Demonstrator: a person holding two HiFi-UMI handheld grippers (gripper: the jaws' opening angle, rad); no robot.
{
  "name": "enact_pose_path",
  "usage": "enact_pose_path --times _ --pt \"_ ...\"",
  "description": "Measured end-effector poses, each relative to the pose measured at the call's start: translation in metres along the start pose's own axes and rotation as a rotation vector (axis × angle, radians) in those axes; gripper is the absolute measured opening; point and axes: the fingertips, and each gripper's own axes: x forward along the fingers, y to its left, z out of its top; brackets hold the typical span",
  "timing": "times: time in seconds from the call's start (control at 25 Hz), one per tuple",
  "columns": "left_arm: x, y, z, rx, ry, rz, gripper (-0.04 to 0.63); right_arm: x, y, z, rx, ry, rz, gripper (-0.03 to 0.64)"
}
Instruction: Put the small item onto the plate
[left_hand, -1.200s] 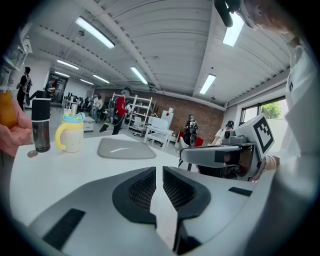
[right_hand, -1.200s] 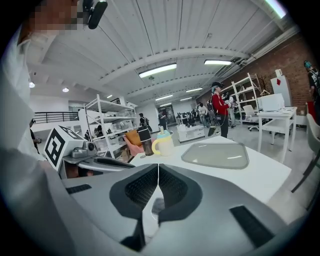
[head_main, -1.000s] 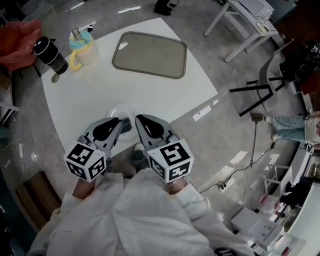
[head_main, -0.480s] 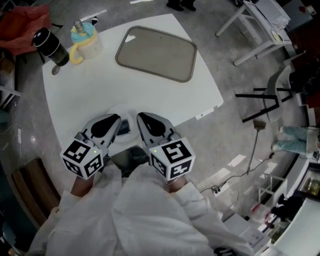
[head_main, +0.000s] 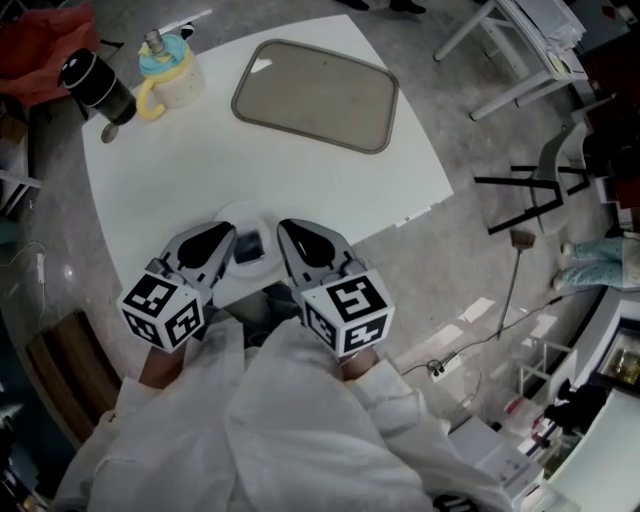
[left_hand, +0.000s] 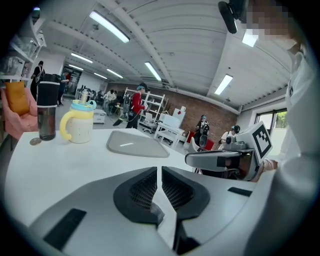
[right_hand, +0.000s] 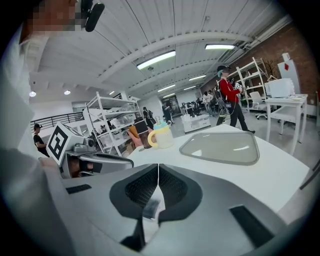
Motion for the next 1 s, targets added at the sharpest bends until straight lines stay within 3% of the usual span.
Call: enact_pose_path --times 1.0 --pt "-0.013 0.048 -0.045 -0.108 0.155 -0.040 0.034 0.021 0.005 -0.034 0.169 0.038 -0.108 0.017"
